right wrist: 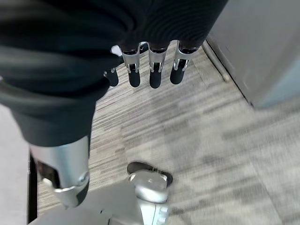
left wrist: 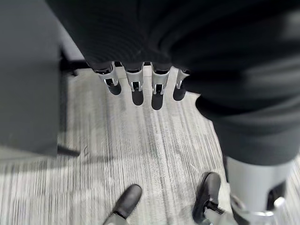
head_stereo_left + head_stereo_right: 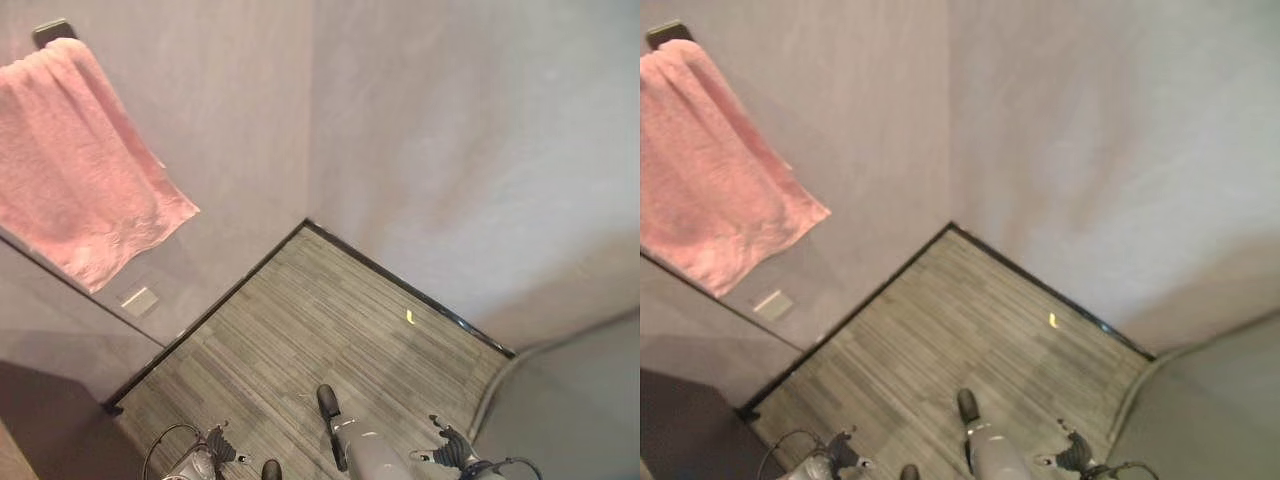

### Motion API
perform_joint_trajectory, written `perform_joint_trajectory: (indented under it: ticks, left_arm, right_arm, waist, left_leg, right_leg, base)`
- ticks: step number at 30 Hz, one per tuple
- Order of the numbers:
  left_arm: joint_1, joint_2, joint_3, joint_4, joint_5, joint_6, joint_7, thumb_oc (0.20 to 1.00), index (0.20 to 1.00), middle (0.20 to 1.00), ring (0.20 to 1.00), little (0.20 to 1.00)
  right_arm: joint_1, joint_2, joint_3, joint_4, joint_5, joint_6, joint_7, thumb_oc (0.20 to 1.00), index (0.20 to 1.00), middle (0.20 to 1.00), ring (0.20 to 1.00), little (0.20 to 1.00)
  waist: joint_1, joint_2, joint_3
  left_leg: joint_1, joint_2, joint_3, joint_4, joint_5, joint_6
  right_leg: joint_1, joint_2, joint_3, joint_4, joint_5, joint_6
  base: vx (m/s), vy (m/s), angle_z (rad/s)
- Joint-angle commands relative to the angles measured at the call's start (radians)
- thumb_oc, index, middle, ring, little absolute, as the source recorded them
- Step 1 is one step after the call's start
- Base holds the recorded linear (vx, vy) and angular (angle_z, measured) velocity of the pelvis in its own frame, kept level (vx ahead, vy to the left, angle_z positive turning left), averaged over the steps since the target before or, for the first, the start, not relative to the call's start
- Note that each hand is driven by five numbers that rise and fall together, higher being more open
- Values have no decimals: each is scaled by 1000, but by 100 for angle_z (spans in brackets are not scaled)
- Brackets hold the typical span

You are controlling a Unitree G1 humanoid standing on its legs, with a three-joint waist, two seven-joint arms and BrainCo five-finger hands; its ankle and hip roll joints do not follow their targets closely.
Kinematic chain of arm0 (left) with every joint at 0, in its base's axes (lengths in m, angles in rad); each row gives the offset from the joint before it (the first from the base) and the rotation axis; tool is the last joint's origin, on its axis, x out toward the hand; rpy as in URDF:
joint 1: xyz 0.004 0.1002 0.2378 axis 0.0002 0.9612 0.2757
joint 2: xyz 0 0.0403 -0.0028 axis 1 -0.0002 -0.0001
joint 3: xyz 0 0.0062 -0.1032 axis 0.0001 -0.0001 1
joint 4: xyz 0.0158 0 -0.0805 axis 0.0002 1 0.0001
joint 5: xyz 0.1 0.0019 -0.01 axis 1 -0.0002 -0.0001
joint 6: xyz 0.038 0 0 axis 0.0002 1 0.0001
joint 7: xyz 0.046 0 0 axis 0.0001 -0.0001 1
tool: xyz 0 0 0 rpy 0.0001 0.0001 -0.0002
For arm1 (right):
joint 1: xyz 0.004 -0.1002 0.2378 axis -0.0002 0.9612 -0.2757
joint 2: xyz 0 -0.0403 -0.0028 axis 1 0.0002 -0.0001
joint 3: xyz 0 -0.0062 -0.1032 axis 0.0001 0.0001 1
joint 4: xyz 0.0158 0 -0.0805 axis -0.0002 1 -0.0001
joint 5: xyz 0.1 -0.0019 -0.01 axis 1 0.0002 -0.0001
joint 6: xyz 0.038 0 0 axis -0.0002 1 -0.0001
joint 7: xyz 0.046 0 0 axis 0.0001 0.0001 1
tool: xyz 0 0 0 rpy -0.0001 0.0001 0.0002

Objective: Put brush and paste in cup on sink, flatten towel.

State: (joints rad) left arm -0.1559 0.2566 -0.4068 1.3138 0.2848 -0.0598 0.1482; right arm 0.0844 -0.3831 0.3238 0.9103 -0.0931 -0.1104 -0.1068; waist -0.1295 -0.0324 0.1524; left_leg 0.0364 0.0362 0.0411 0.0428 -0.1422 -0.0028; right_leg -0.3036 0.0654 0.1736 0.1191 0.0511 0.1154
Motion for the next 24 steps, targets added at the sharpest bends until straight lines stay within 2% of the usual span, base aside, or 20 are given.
perform_joint_trajectory:
  ticks: [1,2,3,4,5,6,7,8,9,10,11,12,15,16,18,19,21,22,23,24]
  left_arm:
    - [-33,8,29,-20,-7,-20,-3,1000,1000,1000,1000,1000]
    - [-40,11,41,-34,-36,-19,1,1000,1000,1000,1000,1000]
    - [-40,11,41,-35,-36,-18,1,1000,1000,1000,1000,1000]
    - [-52,20,50,-36,-44,-13,8,1000,1000,1000,1000,1000]
    - [-70,35,56,-36,-59,-11,16,1000,1000,1000,1000,1000]
    - [-74,37,59,-31,-66,-10,18,1000,1000,1000,1000,1000]
    - [-73,36,59,-31,-66,-10,19,1000,1000,1000,1000,1000]
    - [-69,40,69,-30,-75,-11,21,1000,1000,1000,1000,1000]
    - [-57,48,85,-34,-95,-16,31,1000,1000,1000,1000,1000]
    - [-57,48,85,-34,-95,-16,31,1000,1000,1000,1000,1000]
    - [-43,49,100,-28,-111,-17,37,1000,1000,1000,1000,1000]
    - [-43,49,100,-28,-111,-17,37,1000,1000,1000,1000,1000]
    - [-26,54,130,-13,-120,-16,41,1000,1000,1000,1000,1000]
    - [-2,50,139,-10,-123,-15,36,1000,1000,1000,1000,1000]
    - [10,51,149,-9,-124,-14,36,1000,1000,1000,1000,1000]
    - [18,48,150,-9,-130,-14,37,1000,1000,1000,1000,1000]
    - [17,54,142,-9,-123,-13,38,1000,1000,1000,1000,1000]
    - [12,56,120,-24,-106,-15,39,1000,1000,1000,1000,1000]
    - [12,59,107,-36,-100,-16,37,1000,1000,1000,1000,1000]
    - [12,59,107,-36,-100,-16,37,1000,1000,1000,1000,1000]
  right_arm:
    - [22,-58,-26,-92,-1,-17,8,1000,1000,1000,1000,1000]
    - [10,-66,-25,-72,8,-18,11,1000,1000,1000,1000,1000]
    - [9,-65,-25,-72,8,-18,11,1000,1000,1000,1000,1000]
    - [6,-68,-21,-81,5,-17,5,1000,1000,1000,1000,1000]
    - [13,-69,-28,-99,23,-15,-2,1000,1000,1000,1000,1000]
    - [16,-66,-32,-96,34,-15,-6,1000,1000,1000,1000,1000]
    - [17,-66,-32,-95,34,-15,-6,1000,1000,1000,1000,1000]
    - [13,-65,-32,-100,37,-16,-6,1000,1000,1000,1000,1000]
    - [1,-60,-22,-78,34,-22,-17,1000,1000,1000,1000,1000]
    - [0,-59,-21,-77,34,-22,-17,1000,1000,1000,1000,1000]
    - [-9,-56,-6,-77,22,-25,-17,1000,1000,1000,1000,1000]
    - [-9,-56,-6,-77,22,-25,-17,1000,1000,1000,1000,1000]
    - [-15,-53,3,-80,20,-24,-13,1000,1000,1000,1000,1000]
    - [-19,-48,10,-75,11,-19,-5,1000,1000,1000,1000,1000]
    - [-17,-43,11,-80,3,-16,0,1000,1000,1000,1000,1000]
    - [-22,-32,11,-64,0,-14,4,1000,1000,1000,1000,1000]
    - [-21,-22,5,-63,3,-14,6,1000,1000,1000,1000,1000]
    - [-18,-5,-4,-61,13,-10,2,1000,1000,1000,1000,1000]
    - [-21,-5,-2,-78,12,-9,2,1000,1000,1000,1000,1000]
    - [-21,-5,-2,-78,12,-9,2,1000,1000,1000,1000,1000]
  waist:
    - [-44,34,16]
    - [-44,21,29]
    - [-45,19,26]
    - [-36,5,32]
    - [-33,-2,36]
    - [-34,-4,33]
    - [-37,-3,36]
    - [-27,-4,31]
    - [-5,1,24]
    - [-7,0,23]
    - [20,6,18]
    - [20,6,18]
    - [31,10,7]
    - [37,27,-13]
    - [48,30,-22]
    - [72,32,-30]
    - [71,23,-36]
    - [67,12,-36]
    - [67,11,-39]
    - [70,13,-41]
  left_leg:
    - [-22,-115,84,148,99,-35]
    - [-108,-40,205,336,144,-78]
    - [-114,-40,205,338,147,-79]
    - [-144,-8,257,386,166,-91]
    - [-189,63,322,392,186,-96]
    - [-213,89,351,348,186,-90]
    - [-211,90,347,353,180,-90]
    - [-237,85,337,291,160,-76]
    - [-272,84,281,162,195,-71]
    - [-269,81,280,156,198,-71]
    - [-305,143,238,25,300,-98]
    - [-304,143,238,24,301,-98]
    - [-318,236,274,-114,369,-123]
    - [-291,259,313,-109,400,-134]
    - [-277,254,326,-98,408,-133]
    - [-328,222,301,-4,383,-119]
    - [-339,199,318,45,359,-111]
    - [-327,156,344,75,308,-84]
    - [-320,136,352,73,295,-71]
    - [-322,140,354,71,297,-71]
  right_leg:
    - [50,9,-14,4,23,-18]
    - [111,-20,-64,-9,0,-42]
    - [106,-22,-64,-11,3,-42]
    - [132,-32,-88,-17,-11,-56]
    - [168,-44,-132,-29,-37,-66]
    - [184,-51,-149,-38,-49,-66]
    - [189,-51,-153,-37,-53,-65]
    - [201,-57,-162,-43,-67,-60]
    - [216,-56,-162,-46,-86,-52]
    - [216,-58,-163,-46,-87,-52]
    - [247,-62,-158,-54,-113,-46]
    - [247,-63,-159,-54,-114,-46]
    - [303,-86,-148,-57,-152,-32]
    - [349,-92,-134,-53,-180,-23]
    - [380,-104,-124,-44,-204,-17]
    - [416,-143,-111,-17,-224,-10]
    - [420,-169,-106,12,-224,0]
    - [399,-213,-108,63,-191,21]
    - [379,-228,-105,109,-134,31]
    - [375,-224,-101,108,-130,31]
  base:
    - [246,-254,93]
    - [159,-205,110]
    - [181,-235,135]
    - [172,-179,185]
    - [245,-171,155]
    - [181,-83,111]
    - [165,41,47]
    - [302,134,73]
    - [296,129,64]
    - [450,201,43]
    - [247,105,9]
    - [383,172,-10]
    - [485,236,-24]
    - [527,268,-22]
    - [516,271,-41]
    - [508,281,-29]
    - [443,323,-25]
    - [510,448,-27]
    - [336,325,-39]
    - [227,233,-33]
